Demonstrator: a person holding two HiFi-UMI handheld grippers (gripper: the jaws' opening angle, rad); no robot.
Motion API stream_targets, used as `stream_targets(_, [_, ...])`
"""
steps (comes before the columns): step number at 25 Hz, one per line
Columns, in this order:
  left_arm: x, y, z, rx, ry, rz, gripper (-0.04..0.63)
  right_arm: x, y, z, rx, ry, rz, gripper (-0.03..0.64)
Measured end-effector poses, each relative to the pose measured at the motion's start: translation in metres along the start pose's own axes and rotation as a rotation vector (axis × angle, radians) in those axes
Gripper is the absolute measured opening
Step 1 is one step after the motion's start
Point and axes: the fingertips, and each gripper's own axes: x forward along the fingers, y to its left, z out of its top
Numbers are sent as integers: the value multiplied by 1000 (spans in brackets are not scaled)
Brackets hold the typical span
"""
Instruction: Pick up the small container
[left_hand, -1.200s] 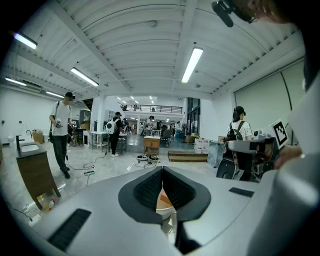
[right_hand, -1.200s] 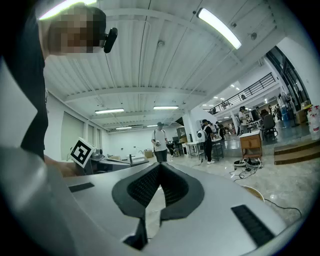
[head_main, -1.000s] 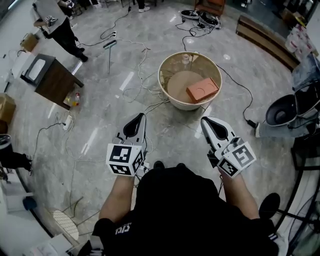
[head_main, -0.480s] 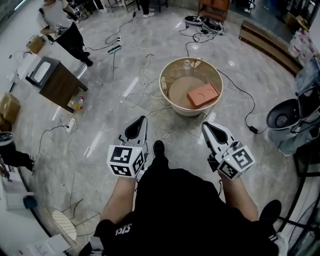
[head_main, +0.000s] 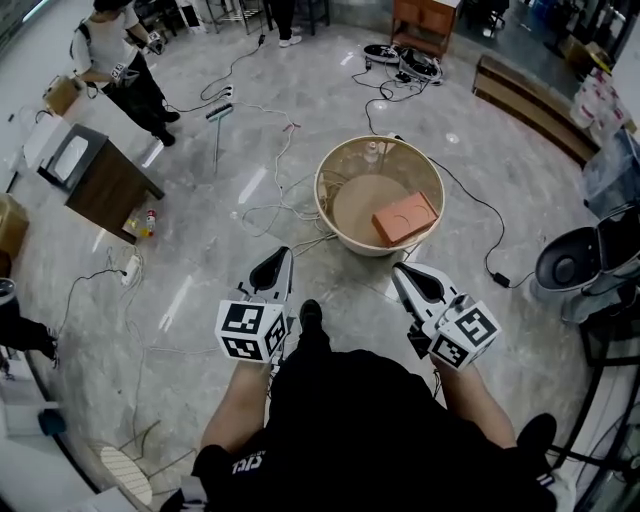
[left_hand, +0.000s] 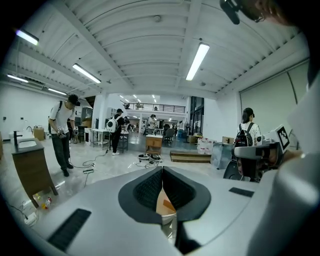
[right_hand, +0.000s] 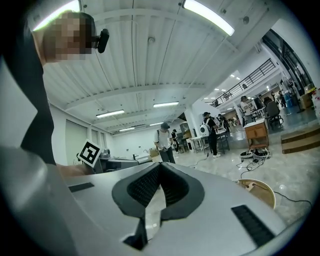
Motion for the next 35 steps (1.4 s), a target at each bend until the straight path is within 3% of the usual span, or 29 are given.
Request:
stream_targets(6, [61,65,21,-3,21,-32,18,89,-29,19,7,28,3,12])
stream_targets(13, [127,135,36,2,48,-107,18,186,-58,21,13,76,-54,14])
stream_targets(21, [168,221,39,-11,66,-141,18,290,-66,28,12,96,-59,14])
stream_targets(27, [189,249,49,2,55,-171,18,307,-85,32,24,67,-131,14])
stream_targets(35, [221,245,57,15,65,-226,18,299,-127,41,46,35,-221,14])
